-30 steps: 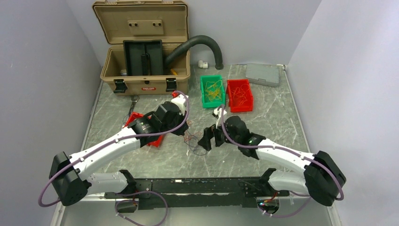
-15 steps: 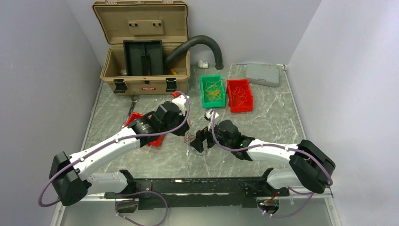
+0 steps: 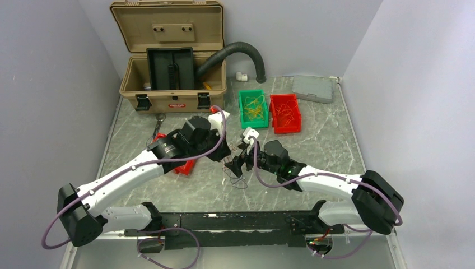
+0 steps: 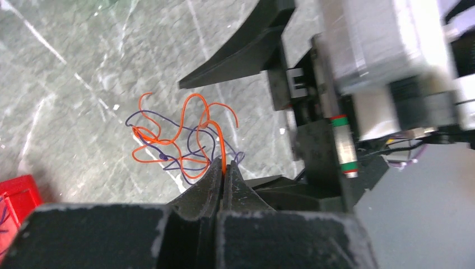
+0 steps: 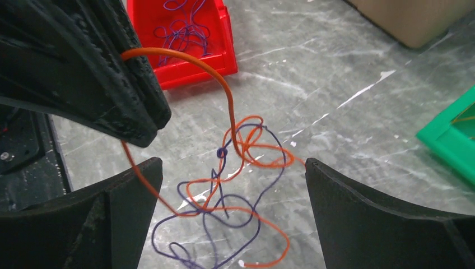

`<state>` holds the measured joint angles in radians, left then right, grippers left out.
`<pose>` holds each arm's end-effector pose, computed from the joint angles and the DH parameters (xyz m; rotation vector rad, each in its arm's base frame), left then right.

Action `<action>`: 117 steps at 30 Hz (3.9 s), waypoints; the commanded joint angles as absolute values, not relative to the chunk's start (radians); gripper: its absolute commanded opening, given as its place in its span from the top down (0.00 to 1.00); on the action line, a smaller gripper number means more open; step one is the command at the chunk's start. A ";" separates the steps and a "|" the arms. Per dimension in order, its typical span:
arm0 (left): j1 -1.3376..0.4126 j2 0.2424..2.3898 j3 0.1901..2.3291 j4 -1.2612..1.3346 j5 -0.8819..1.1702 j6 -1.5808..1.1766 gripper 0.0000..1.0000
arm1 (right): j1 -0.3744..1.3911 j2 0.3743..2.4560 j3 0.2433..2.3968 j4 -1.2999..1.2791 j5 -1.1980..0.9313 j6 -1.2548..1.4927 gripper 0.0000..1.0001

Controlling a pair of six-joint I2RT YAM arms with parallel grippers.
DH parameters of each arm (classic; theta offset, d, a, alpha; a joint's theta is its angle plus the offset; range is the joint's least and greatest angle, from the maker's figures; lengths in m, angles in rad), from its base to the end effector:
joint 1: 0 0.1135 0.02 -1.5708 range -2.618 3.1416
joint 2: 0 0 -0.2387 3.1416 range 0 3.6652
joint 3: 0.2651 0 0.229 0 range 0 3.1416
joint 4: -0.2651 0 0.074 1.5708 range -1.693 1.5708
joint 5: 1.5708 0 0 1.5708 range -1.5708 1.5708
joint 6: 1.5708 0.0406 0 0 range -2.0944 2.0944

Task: Untangle the cables

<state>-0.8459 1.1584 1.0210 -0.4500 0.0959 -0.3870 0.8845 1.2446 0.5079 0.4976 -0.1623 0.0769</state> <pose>0.1607 -0.1872 0.2979 0.5730 2.1968 -0.7916 0.1586 0.2040 0.2086 -0.8501 1.6835 0.8193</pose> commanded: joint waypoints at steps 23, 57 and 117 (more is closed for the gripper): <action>-0.853 1.218 1.197 -0.581 0.201 -0.326 1.00 | 0.901 0.830 0.472 0.262 -0.092 -0.039 0.00; -0.770 0.932 0.980 -0.368 0.184 -0.401 0.14 | 0.864 1.041 0.631 0.334 -0.121 0.009 1.00; -0.815 1.391 0.573 0.325 0.003 -0.540 1.00 | 0.716 0.885 1.378 -0.348 0.470 0.229 1.00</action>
